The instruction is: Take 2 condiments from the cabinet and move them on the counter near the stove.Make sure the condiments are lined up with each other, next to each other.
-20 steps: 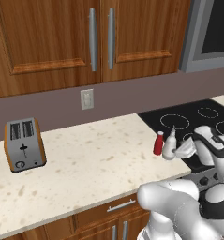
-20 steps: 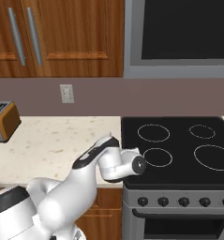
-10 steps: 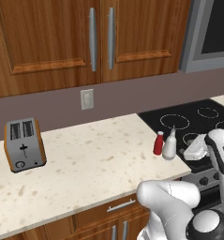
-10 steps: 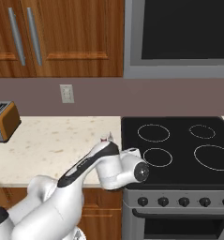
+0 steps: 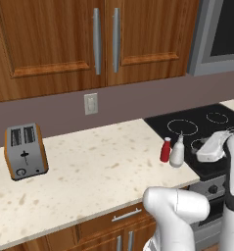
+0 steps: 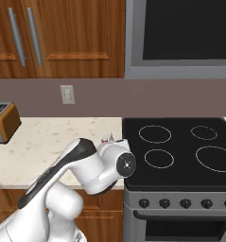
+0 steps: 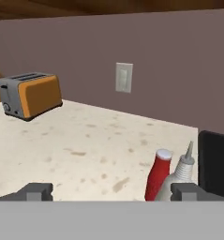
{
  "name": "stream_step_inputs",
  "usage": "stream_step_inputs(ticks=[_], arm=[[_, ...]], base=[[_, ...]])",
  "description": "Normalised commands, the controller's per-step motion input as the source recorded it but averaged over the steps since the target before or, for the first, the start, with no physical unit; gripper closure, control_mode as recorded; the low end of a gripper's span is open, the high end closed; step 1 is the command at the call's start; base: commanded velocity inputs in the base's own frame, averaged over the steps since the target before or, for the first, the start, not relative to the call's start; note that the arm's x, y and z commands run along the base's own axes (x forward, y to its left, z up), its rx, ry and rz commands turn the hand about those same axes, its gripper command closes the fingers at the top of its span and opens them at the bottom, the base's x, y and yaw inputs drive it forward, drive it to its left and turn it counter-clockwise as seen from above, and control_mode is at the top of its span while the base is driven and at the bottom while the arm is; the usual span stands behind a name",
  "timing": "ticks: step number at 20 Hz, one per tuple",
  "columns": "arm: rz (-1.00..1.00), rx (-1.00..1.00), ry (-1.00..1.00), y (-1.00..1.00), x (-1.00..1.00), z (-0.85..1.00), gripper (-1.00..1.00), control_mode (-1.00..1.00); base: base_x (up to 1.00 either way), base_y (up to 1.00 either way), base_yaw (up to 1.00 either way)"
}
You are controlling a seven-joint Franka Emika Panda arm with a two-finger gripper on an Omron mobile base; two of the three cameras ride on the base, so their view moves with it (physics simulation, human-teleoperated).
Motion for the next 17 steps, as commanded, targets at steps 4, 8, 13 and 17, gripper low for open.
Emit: stream_step_inputs(ticks=[4, 8, 13, 17], arm=[[0.0, -0.03, 0.1, 0.51, -0.74, 0.97, -1.0, -1.0], [-0.09, -0.02, 0.11, 0.54, -0.51, 0.86, -1.0, -1.0], [-0.13, 0.0, 0.15, 0.28, -0.39, 0.95, -1.0, -1.0], [-0.11, 0.0, 0.2, 0.25, -0.3, 0.8, -1.0, -1.0]], base=[[0.0, 0.0, 0.0], [0.0, 0.0, 0.0], [0.0, 0.0, 0.0], [0.0, 0.0, 0.0]])
